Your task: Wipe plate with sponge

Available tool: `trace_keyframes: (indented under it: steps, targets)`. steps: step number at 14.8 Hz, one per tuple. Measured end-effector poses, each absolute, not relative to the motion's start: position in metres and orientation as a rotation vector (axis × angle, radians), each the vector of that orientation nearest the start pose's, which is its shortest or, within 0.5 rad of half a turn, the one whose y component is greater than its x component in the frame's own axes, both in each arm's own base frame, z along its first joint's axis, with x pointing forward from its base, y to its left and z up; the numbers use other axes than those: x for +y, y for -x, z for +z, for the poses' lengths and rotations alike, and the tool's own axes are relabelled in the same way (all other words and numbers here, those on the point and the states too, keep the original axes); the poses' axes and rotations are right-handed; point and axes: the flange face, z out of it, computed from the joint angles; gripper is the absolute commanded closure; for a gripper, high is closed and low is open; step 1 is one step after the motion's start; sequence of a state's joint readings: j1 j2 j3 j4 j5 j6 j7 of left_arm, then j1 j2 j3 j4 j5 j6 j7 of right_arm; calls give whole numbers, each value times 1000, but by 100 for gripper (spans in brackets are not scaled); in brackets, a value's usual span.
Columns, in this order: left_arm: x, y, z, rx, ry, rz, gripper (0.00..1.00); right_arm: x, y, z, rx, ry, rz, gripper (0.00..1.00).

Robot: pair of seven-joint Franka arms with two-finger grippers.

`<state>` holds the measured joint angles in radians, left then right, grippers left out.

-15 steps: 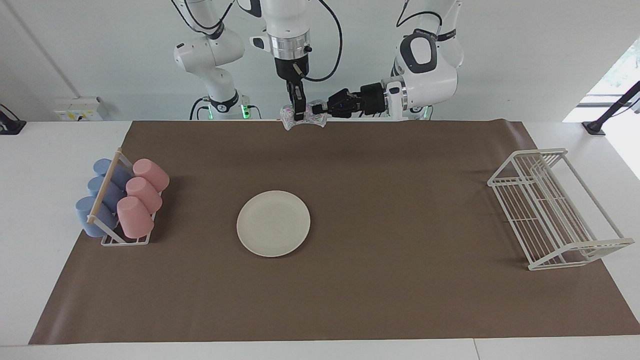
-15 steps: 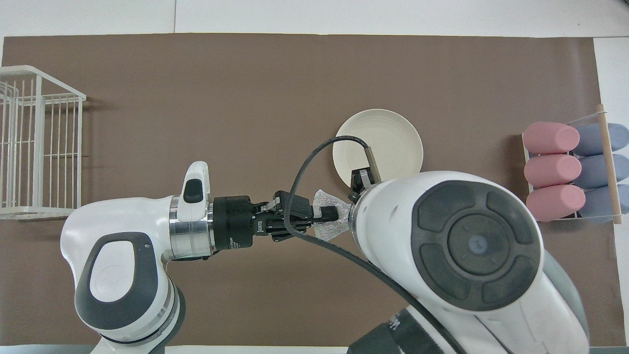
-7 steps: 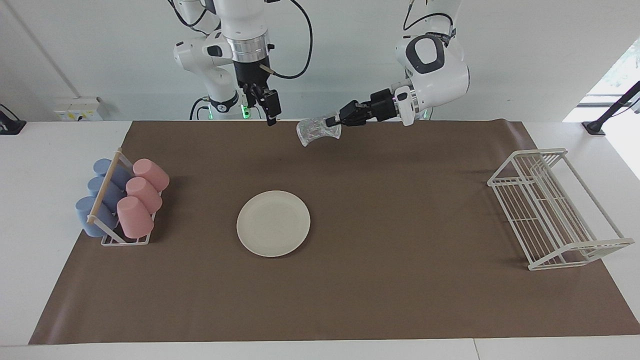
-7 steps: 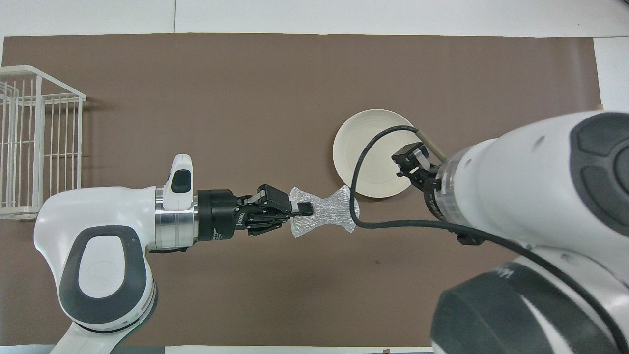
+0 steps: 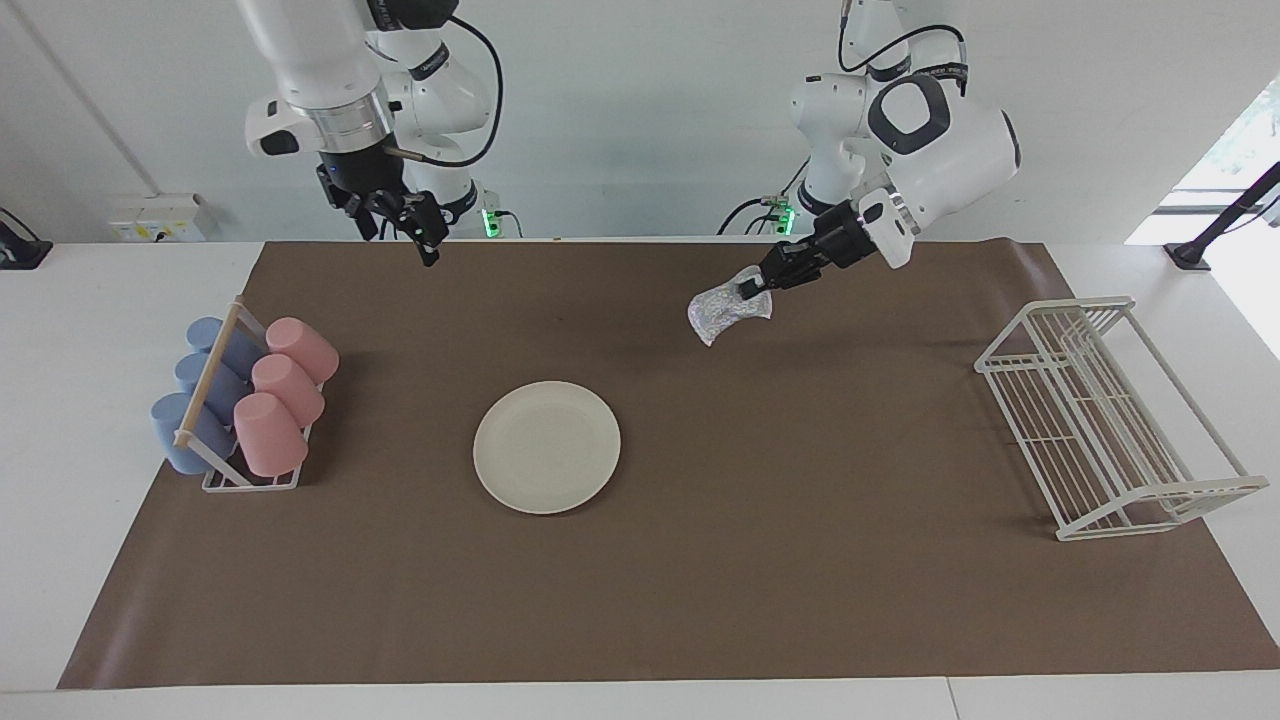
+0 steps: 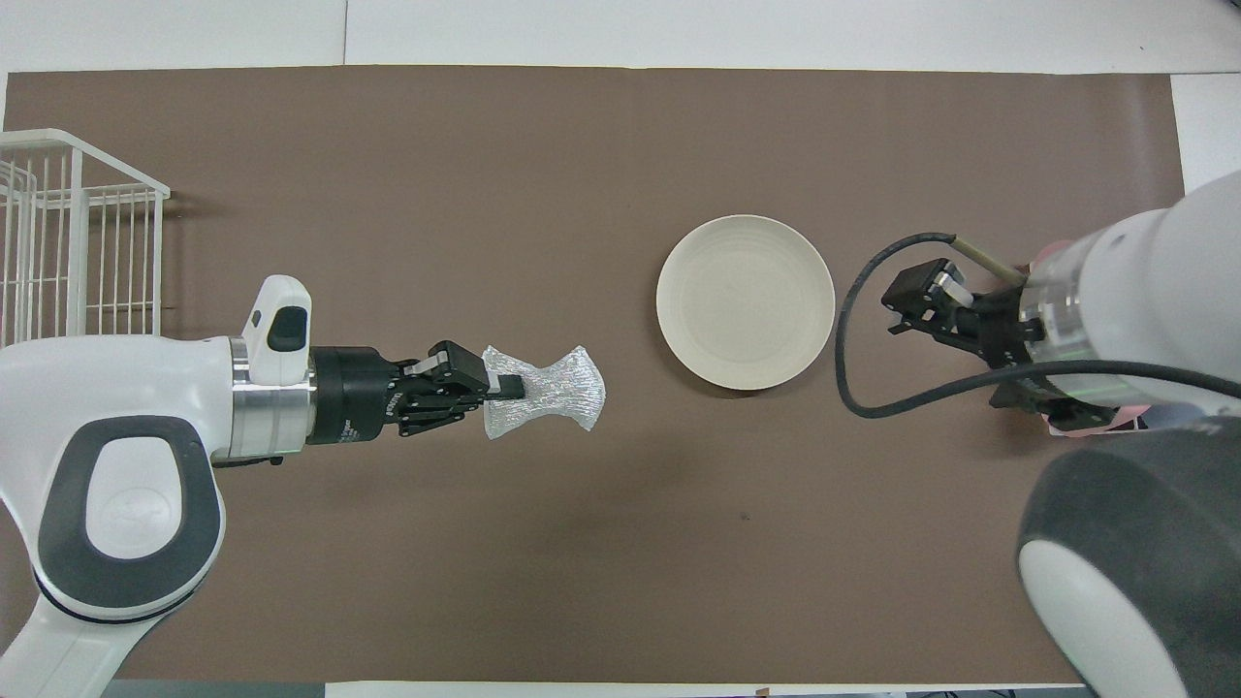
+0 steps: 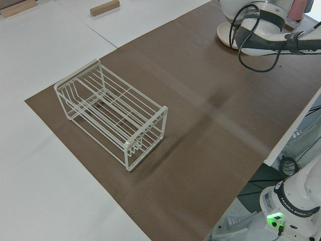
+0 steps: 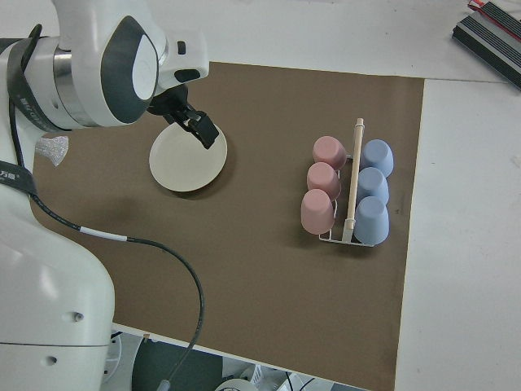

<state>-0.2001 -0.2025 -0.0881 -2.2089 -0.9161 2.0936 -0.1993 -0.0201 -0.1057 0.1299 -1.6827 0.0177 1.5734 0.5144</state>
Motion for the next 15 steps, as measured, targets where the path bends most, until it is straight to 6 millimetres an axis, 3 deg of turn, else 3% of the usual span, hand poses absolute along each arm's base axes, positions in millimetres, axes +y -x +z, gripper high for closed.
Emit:
trace_keyframes:
  steps: [8, 12, 15]
  targets:
    - [-124, -517, 507, 385, -2794, -68, 100, 10, -524, 622, -21, 3134, 34, 0]
    - [-103, -519, 503, 275, -3095, -10, 100, -23, -535, 617, -41, 3121, 41, 0]
    - [-85, -525, 527, 181, -3352, 35, 100, -38, -535, 620, 31, 3119, 32, 0]
